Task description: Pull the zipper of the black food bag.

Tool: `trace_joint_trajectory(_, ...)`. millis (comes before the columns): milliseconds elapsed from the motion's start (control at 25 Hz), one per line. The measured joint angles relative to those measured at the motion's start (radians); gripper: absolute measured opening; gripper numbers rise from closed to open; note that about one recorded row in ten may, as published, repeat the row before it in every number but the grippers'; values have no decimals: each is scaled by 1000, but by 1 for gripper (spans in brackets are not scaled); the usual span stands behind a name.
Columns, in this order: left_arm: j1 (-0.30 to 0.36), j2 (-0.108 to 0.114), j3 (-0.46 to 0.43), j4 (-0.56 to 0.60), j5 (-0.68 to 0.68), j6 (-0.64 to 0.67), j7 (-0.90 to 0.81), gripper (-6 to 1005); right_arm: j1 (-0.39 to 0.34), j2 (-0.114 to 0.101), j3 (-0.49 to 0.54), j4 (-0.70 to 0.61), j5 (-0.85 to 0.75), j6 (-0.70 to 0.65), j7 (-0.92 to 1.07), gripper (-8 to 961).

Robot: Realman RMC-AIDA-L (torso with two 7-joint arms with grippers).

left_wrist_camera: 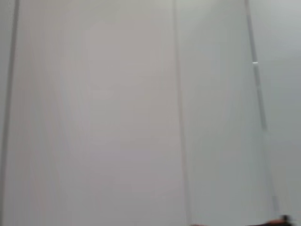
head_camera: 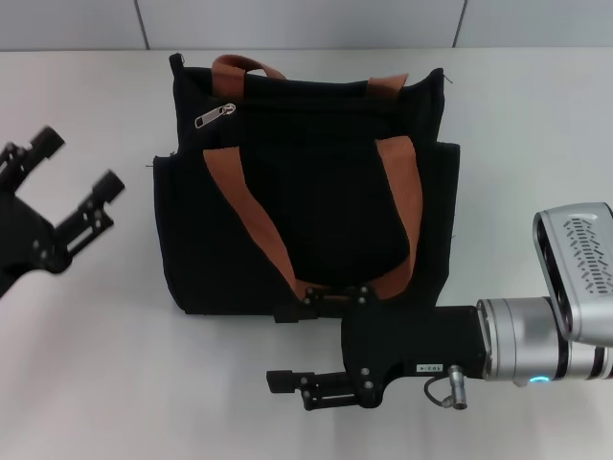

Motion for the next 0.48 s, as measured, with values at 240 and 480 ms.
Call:
trace_joint_trajectory(240, -77, 2, -5, -20, 13, -196, -6, 815, -11, 0, 1, 4, 0, 2, -10, 730)
trace_joint_trajectory(480, -115, 1, 133, -10, 29, -258, 6, 815, -17, 1, 3, 15, 0, 2, -18, 730)
